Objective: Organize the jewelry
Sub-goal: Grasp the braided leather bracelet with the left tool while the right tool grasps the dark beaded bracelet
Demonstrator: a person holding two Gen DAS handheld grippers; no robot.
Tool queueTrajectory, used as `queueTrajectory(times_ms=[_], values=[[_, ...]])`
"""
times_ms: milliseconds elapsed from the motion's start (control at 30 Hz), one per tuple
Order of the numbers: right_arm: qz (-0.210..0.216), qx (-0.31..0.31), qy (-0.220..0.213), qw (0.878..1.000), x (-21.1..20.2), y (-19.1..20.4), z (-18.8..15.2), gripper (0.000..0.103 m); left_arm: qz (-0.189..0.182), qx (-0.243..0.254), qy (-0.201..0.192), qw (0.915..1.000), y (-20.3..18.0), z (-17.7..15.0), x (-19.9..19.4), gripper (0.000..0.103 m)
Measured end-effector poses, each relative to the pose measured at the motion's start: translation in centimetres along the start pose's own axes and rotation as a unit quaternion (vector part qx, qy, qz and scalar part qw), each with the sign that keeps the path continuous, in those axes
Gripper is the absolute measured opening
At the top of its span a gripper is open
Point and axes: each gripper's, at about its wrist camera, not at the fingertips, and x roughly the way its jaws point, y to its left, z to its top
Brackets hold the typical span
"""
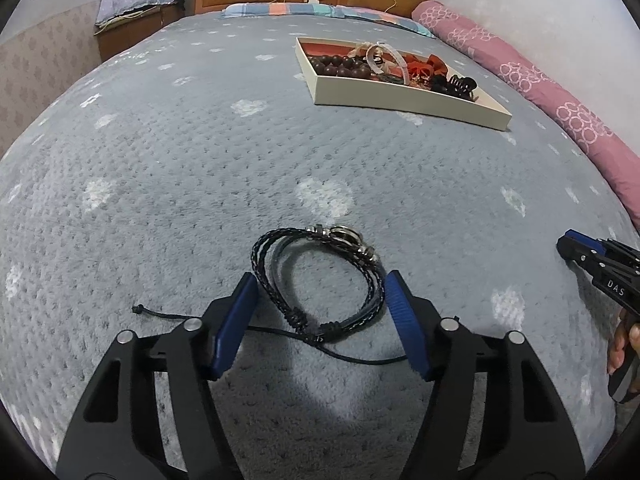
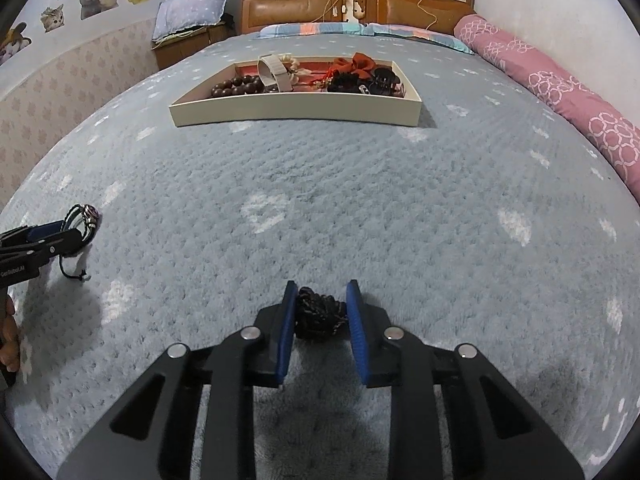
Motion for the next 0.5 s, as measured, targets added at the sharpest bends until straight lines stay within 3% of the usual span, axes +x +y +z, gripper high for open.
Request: queueTrajectory(times_ms=[500], values=[[0.008, 0.007, -0.001, 1.000, 0.2, -0.3, -0.1, 0.025, -0.015, -0.021, -0.001, 0.9997, 0.8, 0.1, -0.1, 0.053]])
